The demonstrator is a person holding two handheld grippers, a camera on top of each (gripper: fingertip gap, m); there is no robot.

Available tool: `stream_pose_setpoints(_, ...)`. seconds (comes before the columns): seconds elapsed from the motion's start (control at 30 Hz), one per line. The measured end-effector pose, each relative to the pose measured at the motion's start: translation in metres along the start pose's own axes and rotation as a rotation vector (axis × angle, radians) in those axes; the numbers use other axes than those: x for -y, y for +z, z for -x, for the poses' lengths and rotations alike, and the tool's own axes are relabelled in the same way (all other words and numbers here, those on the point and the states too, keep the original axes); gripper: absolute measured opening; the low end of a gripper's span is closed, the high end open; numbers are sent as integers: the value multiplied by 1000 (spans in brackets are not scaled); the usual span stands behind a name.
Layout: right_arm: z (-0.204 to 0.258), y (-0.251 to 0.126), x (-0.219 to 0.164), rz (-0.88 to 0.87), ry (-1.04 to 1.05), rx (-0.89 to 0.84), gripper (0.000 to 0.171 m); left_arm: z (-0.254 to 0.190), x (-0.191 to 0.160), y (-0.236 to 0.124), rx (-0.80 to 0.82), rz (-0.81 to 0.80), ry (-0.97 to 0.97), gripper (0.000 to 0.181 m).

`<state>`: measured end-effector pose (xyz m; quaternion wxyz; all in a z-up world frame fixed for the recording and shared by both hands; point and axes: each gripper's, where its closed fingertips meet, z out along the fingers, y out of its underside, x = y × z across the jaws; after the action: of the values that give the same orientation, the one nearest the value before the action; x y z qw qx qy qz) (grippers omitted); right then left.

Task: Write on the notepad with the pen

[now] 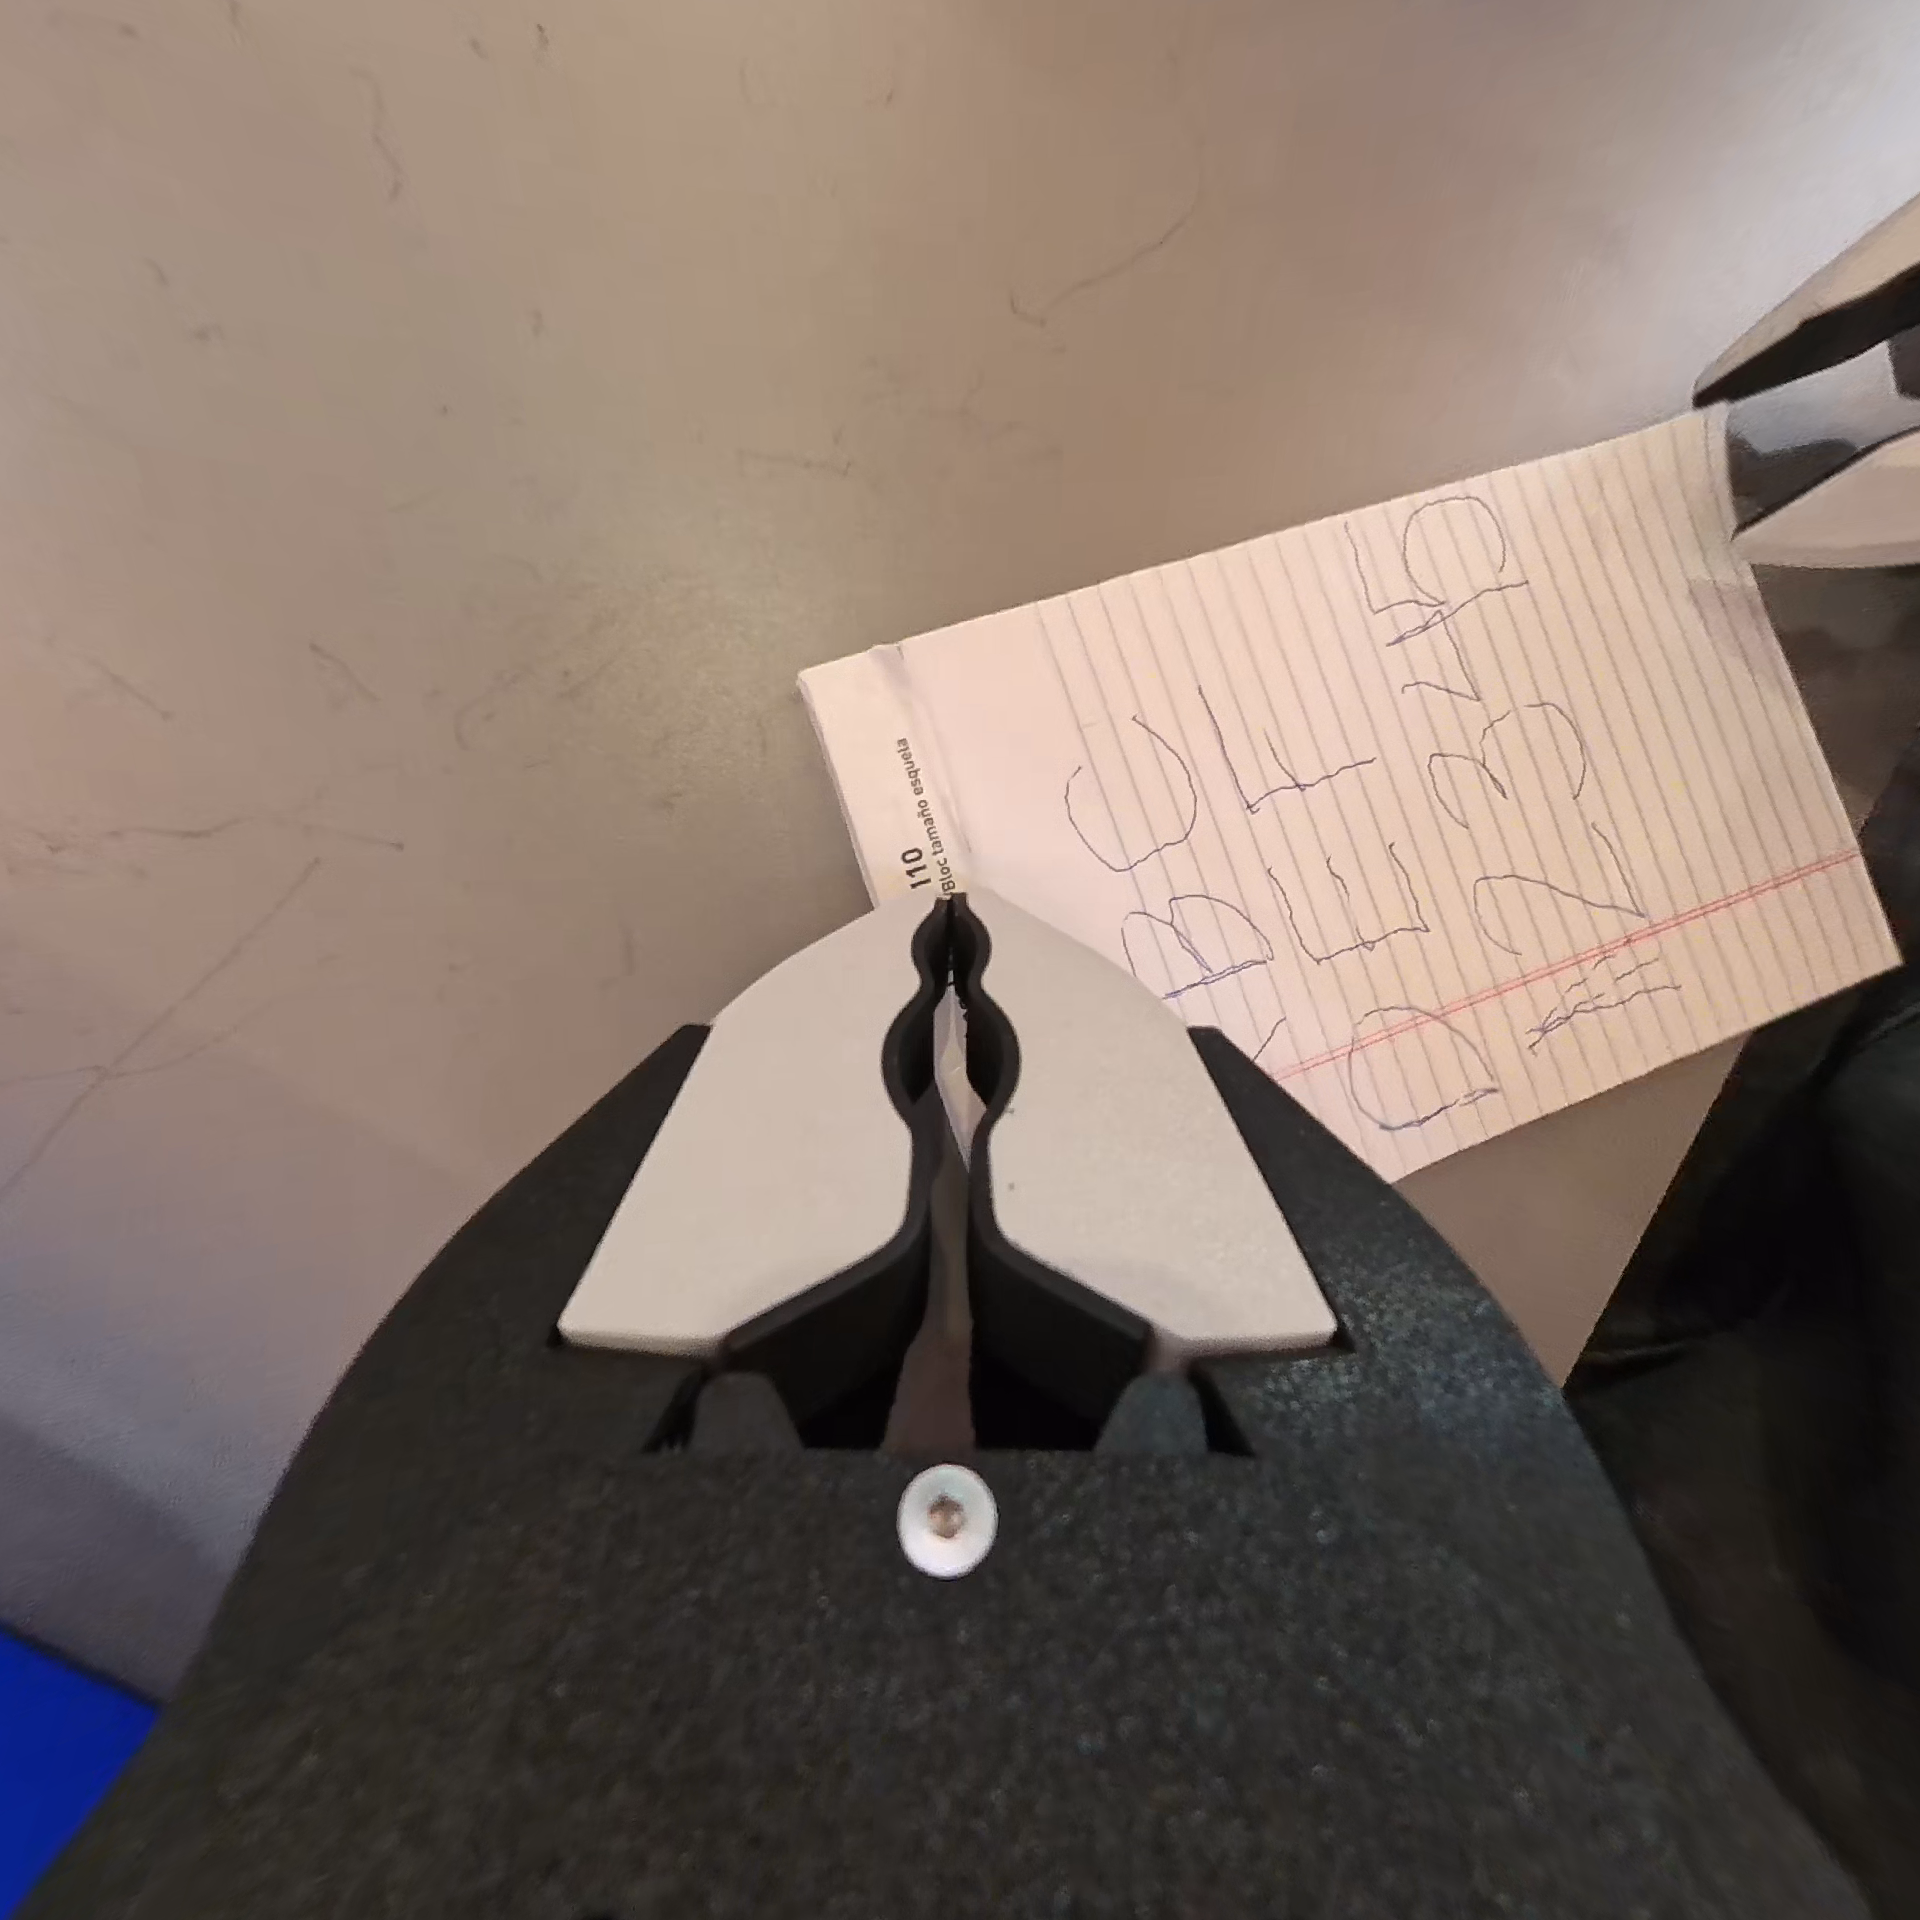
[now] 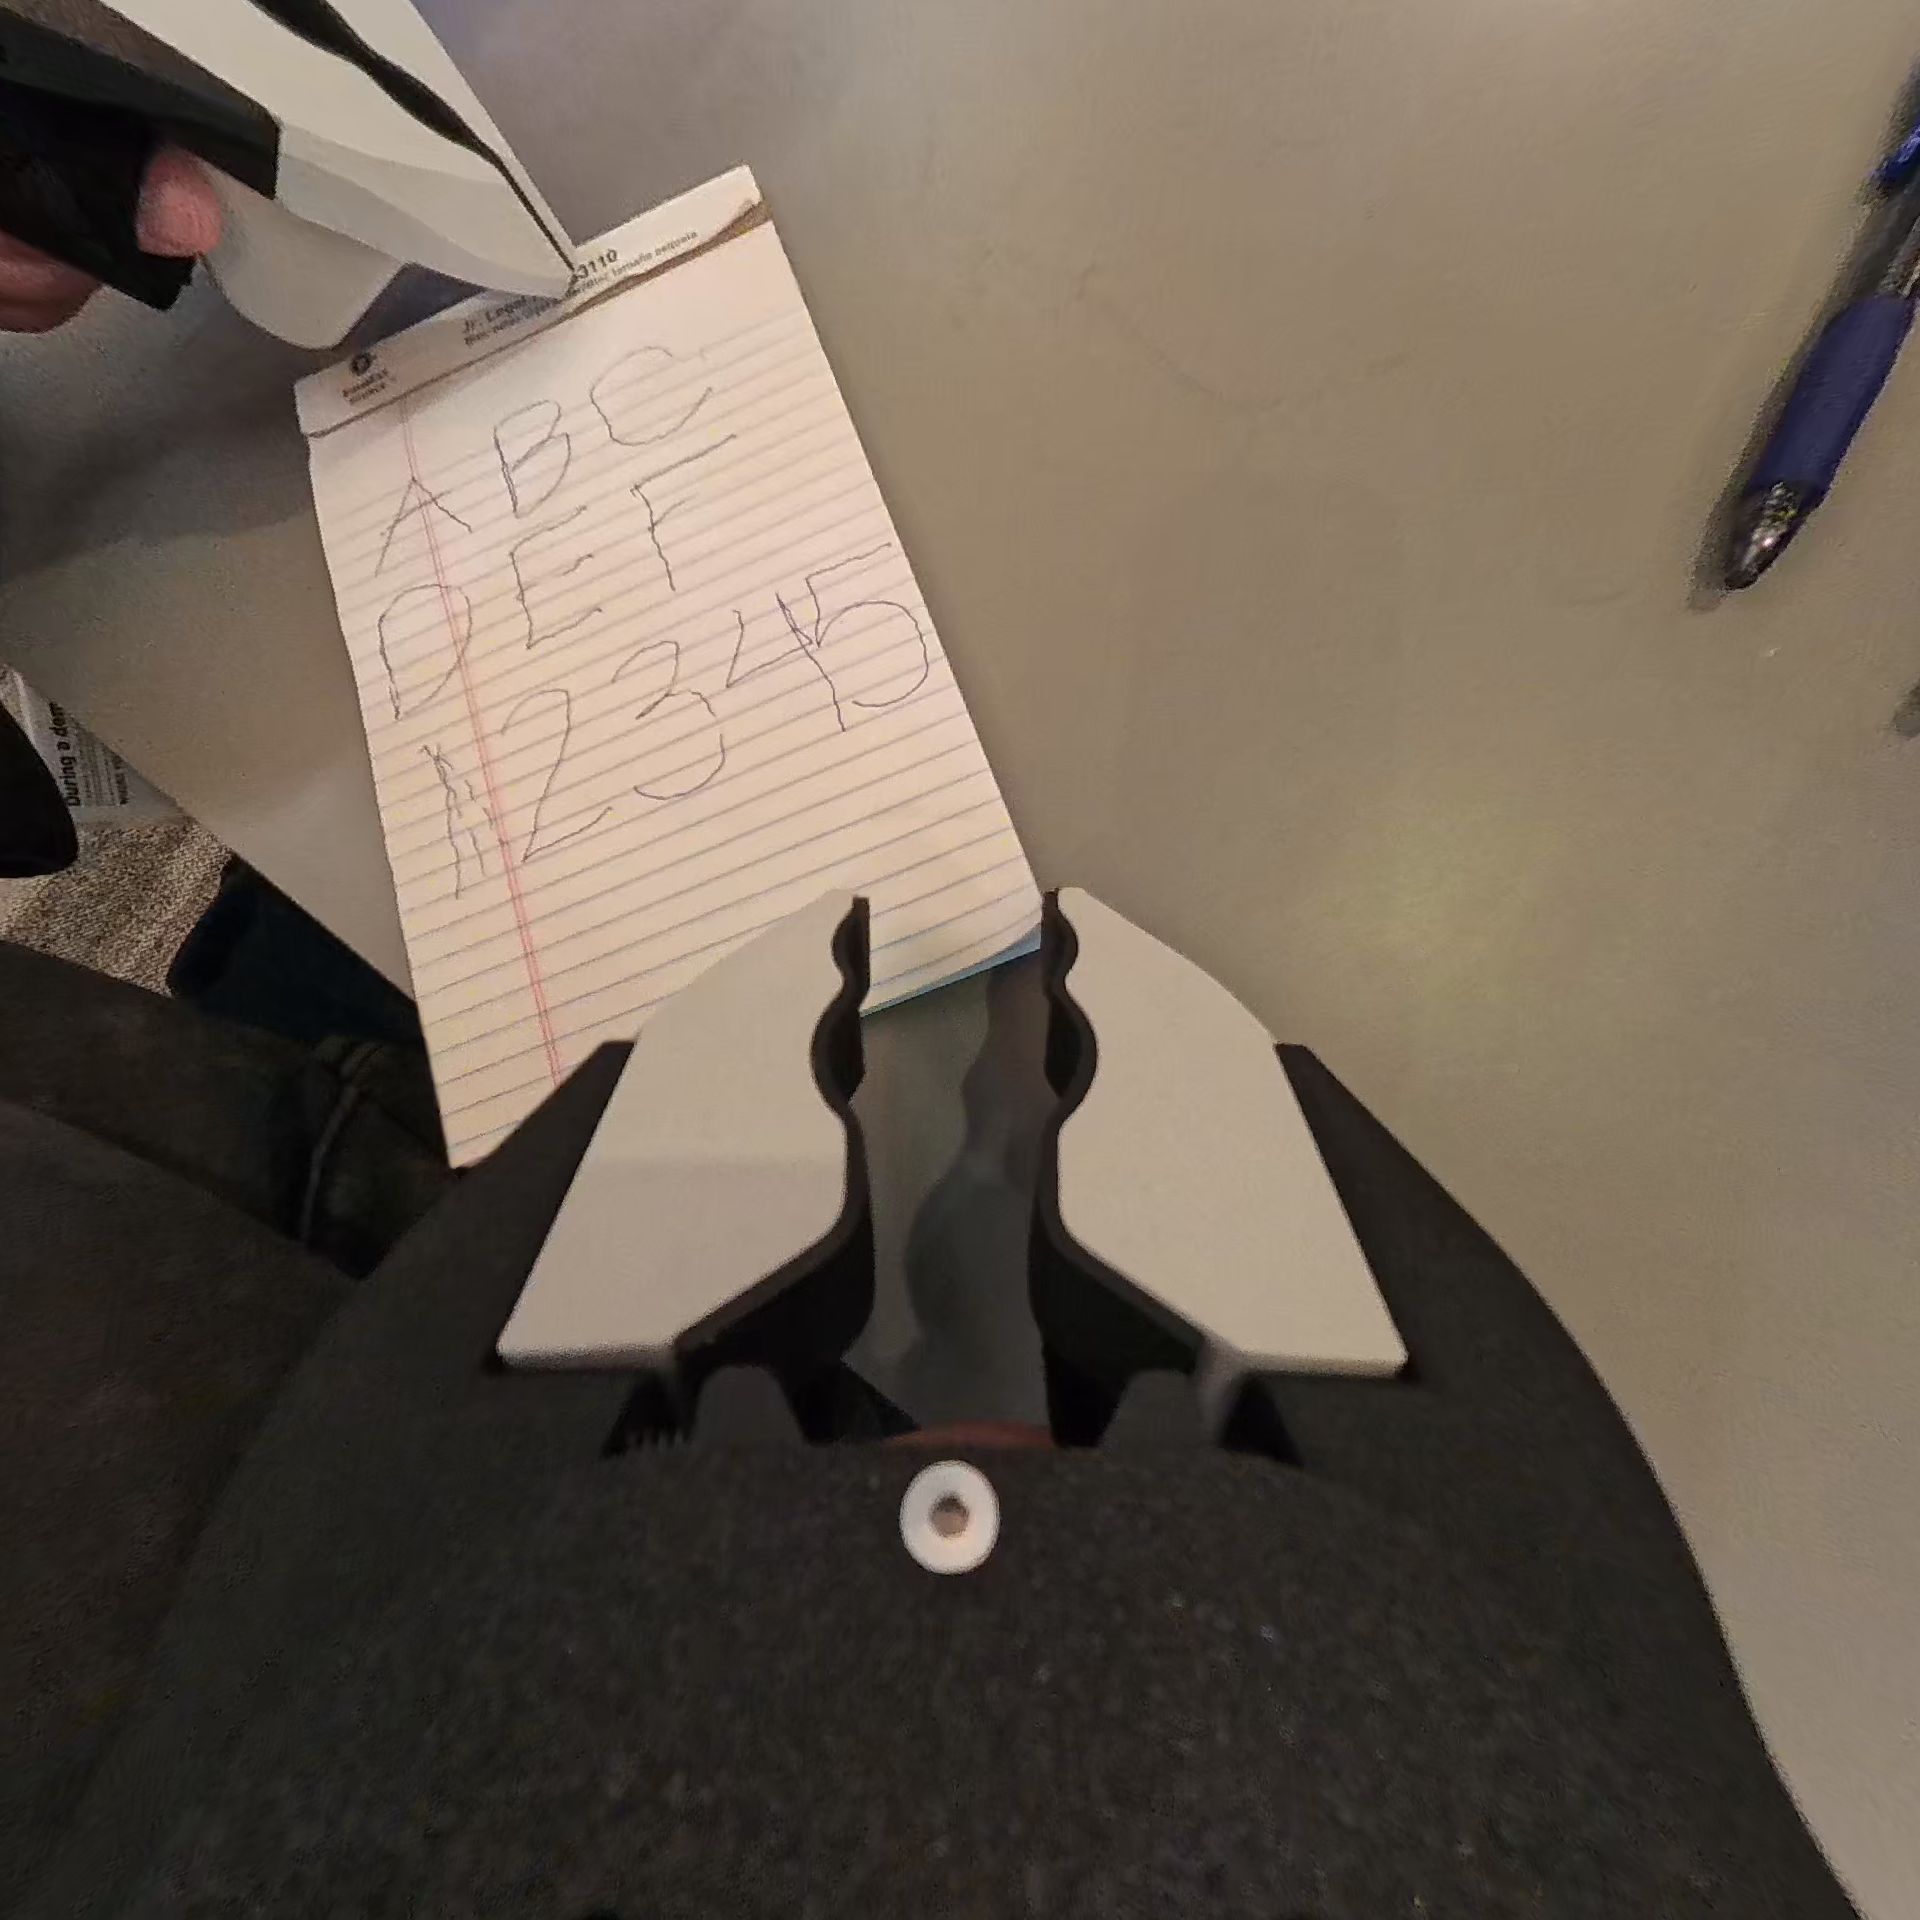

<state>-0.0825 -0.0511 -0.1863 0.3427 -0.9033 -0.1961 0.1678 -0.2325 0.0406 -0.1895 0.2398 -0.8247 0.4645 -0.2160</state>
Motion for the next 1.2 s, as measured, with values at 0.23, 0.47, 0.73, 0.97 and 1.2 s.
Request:
stream_pose_setpoints(0.23, -3, 4, -2, 7, 14, -12, 22, 0, 0, 0, -3, -3, -7, 0)
stream_pose_setpoints(0.47, -16, 4, 1, 45, -48, -52, 0, -1, 1, 1, 58, 7, 23, 0)
stream_pose_setpoints(0.73, -69, 19, 81, -87, -183, -137, 0, 25, 22, 13, 205, 17, 61, 0)
stream_pose_setpoints(0.97, -57, 3, 118, -116, -283, -83, 0, 66, 62, 37, 246, 10, 25, 0)
stream_pose_setpoints(1.2, -14, 16, 98, -105, -248, 19, 0, 94, 95, 58, 251, 37, 67, 0)
